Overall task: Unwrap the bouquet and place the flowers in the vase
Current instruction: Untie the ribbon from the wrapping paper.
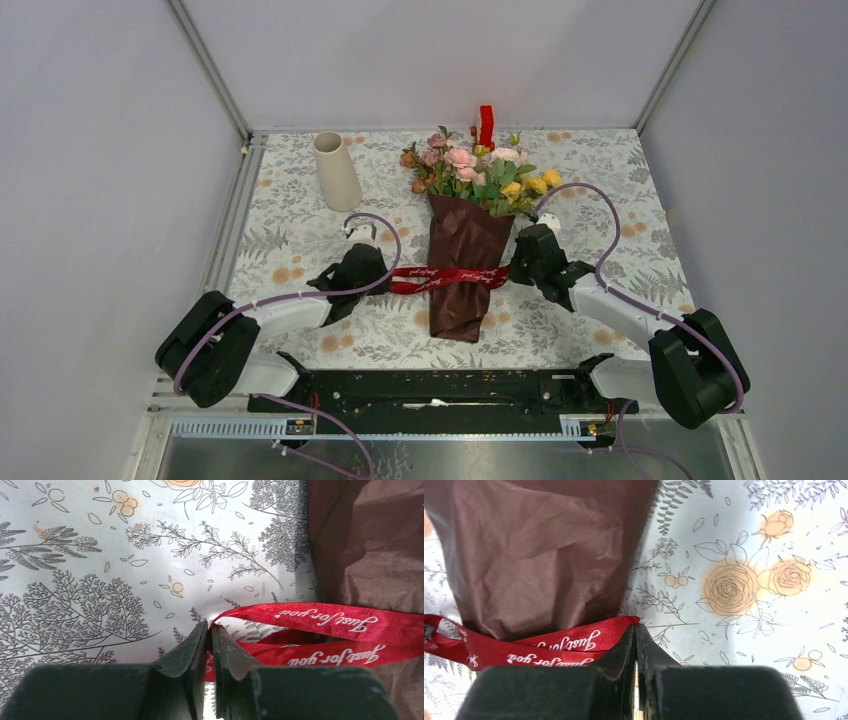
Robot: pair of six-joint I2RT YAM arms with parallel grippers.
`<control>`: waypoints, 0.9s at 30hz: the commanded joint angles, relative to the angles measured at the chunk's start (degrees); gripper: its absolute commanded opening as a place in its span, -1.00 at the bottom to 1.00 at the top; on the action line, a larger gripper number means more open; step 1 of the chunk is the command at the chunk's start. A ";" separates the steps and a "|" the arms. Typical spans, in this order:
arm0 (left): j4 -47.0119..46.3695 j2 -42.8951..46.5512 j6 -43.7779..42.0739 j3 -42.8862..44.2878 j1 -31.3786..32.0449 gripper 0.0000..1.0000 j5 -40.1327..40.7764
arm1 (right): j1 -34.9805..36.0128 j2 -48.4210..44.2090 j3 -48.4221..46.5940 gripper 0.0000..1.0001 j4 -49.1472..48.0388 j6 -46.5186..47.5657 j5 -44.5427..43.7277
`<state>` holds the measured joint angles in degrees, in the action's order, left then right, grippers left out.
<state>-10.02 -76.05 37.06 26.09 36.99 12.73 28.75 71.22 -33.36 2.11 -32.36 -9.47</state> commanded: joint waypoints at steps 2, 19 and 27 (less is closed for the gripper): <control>0.42 2.91 -2.33 -0.03 -0.62 -0.67 2.31 | -0.46 -0.57 1.00 -1.00 1.47 -2.29 -5.22; -1.53 7.76 -25.25 8.77 8.79 0.62 -3.17 | -0.58 -1.41 2.24 -1.00 -0.35 -3.54 -3.10; -2.37 -3.29 -28.57 16.32 12.94 0.55 -7.78 | -0.57 -2.01 2.75 -1.00 -0.35 -3.57 -3.42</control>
<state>-9.50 -75.26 12.03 38.81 48.84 7.66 28.45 71.05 -30.98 3.07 -35.09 -12.43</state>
